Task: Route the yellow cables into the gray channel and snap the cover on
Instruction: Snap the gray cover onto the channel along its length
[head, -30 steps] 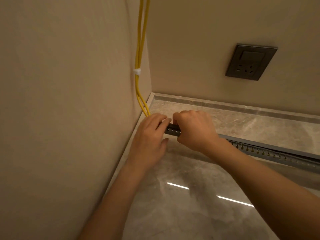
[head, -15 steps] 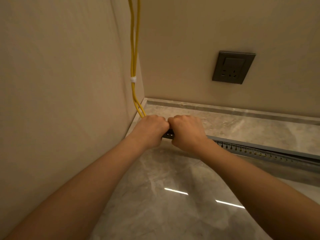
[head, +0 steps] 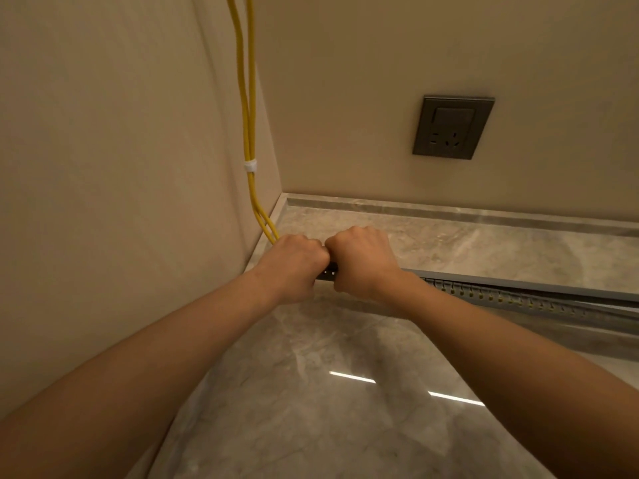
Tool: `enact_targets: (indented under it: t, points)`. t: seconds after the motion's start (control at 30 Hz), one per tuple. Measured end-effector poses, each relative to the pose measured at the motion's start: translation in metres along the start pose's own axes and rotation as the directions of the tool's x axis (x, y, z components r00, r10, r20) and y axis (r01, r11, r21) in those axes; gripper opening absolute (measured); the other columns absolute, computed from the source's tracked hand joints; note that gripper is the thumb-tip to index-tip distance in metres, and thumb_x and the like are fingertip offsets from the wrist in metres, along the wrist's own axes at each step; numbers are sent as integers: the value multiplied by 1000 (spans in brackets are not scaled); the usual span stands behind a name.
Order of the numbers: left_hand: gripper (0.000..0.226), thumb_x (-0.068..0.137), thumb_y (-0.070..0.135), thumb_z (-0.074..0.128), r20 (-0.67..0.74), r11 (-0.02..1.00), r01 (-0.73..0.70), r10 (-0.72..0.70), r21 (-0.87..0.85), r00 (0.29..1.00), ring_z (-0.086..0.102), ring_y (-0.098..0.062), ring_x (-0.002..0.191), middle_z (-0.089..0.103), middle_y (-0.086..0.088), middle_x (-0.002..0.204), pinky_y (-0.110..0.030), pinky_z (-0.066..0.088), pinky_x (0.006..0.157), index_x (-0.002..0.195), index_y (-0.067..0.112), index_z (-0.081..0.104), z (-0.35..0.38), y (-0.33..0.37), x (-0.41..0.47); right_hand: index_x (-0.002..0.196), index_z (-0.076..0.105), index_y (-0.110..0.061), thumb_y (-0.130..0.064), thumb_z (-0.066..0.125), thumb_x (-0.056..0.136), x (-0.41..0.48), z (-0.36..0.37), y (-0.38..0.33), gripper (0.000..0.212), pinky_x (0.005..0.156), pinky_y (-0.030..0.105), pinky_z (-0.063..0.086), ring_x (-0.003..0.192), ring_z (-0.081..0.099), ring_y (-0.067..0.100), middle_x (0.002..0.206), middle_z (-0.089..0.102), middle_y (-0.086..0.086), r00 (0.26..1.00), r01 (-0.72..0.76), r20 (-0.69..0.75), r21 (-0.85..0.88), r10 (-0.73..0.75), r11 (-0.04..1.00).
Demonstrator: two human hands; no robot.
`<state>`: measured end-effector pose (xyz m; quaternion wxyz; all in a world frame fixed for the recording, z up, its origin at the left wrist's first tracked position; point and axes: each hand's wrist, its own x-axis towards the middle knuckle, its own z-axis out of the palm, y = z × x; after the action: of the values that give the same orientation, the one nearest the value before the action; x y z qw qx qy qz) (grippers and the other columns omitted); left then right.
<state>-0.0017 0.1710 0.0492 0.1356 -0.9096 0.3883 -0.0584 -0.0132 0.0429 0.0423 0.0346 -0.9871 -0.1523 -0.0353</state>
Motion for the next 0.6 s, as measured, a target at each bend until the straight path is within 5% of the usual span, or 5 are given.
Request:
enact_targets:
  t: [0.27,0.6]
  points:
    - [12,82,13,52,5,1000,-23,23,-4,1000,61,-26,81,66,-8,92,-30,34,62,89,10,61,8,-1,0,78,65,-19,-10,61,73,-2,3,2,10,57,29,31,61,44,20,62,47,-3,1000,11,0,37,-11,999]
    - [19,85,27,52,-59,999,33,-31,43,998,57,-24,89,60,-4,97,-32,30,57,97,13,57,13,-12,3,90,59,-16,-8,57,77,-7,1,4,15,58,31,29,71,52,25,86,63,4,993,28,-112,39,-23,999]
